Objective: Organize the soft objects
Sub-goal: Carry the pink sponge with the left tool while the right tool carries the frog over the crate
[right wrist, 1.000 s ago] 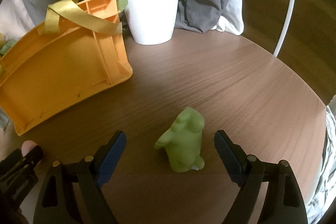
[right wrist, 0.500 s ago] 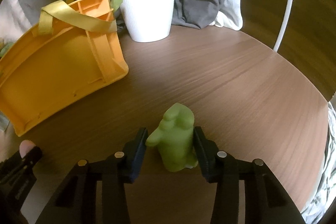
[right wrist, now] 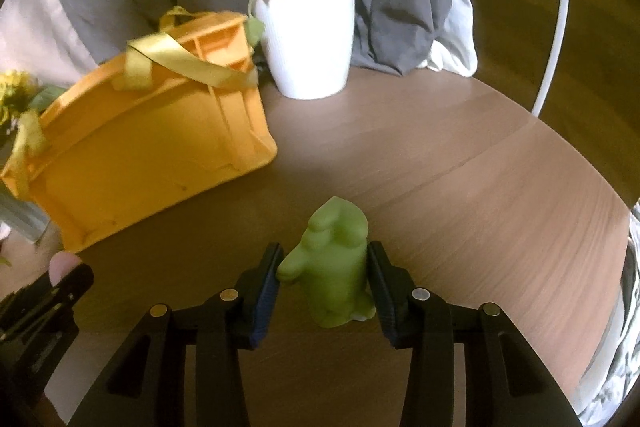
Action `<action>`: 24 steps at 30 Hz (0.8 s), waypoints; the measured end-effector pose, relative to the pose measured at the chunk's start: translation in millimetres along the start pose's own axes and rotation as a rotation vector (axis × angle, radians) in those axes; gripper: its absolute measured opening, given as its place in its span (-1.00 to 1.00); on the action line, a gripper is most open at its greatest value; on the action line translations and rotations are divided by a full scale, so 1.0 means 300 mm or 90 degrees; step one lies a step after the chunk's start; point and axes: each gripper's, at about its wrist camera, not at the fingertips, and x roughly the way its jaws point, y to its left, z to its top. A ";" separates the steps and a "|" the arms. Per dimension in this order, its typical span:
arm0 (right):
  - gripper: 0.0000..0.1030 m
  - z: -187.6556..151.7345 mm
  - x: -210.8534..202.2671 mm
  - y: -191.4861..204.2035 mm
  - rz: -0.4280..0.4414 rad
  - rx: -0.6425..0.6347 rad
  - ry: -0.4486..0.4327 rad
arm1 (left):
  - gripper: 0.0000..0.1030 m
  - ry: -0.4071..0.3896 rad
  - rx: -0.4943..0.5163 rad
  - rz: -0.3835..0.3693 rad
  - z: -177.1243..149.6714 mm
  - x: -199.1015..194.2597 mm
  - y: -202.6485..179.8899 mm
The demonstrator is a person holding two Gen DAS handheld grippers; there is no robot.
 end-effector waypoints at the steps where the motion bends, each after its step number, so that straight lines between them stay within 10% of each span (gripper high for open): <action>1: -0.15 0.004 -0.013 0.004 0.004 -0.003 -0.005 | -0.16 -0.006 0.000 -0.002 0.004 -0.016 -0.001; 24: -0.15 0.136 -0.272 0.054 0.111 -0.041 -0.124 | -0.17 -0.151 -0.018 -0.002 0.112 -0.314 0.004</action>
